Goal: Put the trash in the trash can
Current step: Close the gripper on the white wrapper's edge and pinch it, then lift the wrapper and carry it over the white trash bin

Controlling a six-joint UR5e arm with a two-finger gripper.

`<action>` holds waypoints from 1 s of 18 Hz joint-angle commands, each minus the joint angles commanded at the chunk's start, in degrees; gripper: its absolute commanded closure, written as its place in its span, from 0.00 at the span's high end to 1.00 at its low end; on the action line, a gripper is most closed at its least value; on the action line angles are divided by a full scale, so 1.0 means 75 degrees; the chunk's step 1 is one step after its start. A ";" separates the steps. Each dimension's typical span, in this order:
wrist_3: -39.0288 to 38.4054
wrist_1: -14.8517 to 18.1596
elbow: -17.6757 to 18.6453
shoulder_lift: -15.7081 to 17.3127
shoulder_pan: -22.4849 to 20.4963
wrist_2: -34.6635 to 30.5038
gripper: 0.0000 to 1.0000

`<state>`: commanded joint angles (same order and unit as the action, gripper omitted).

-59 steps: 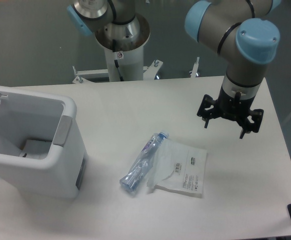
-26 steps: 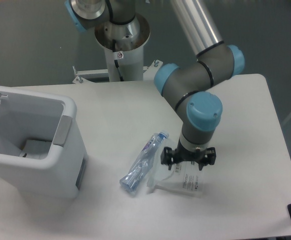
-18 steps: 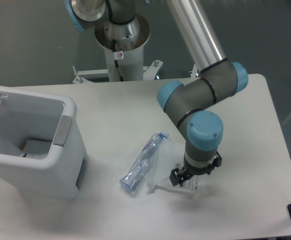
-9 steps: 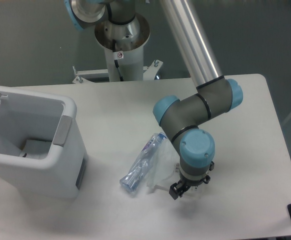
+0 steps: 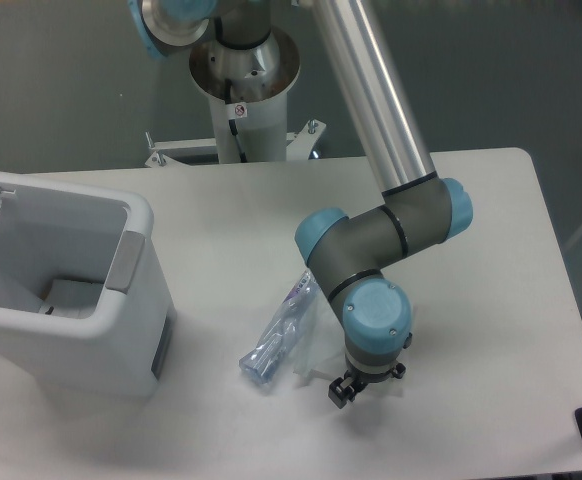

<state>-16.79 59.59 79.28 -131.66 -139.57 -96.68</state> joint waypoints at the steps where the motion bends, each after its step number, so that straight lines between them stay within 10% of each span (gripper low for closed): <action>1: 0.0000 0.0000 0.0000 0.0012 0.0012 0.0035 0.71; 9: -0.0164 -0.0023 -0.0023 0.0047 0.0012 0.0117 0.00; 18: -0.0083 -0.0035 -0.0105 0.0959 -0.0035 0.0854 0.00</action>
<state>-17.41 59.33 78.49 -124.47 -139.83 -90.28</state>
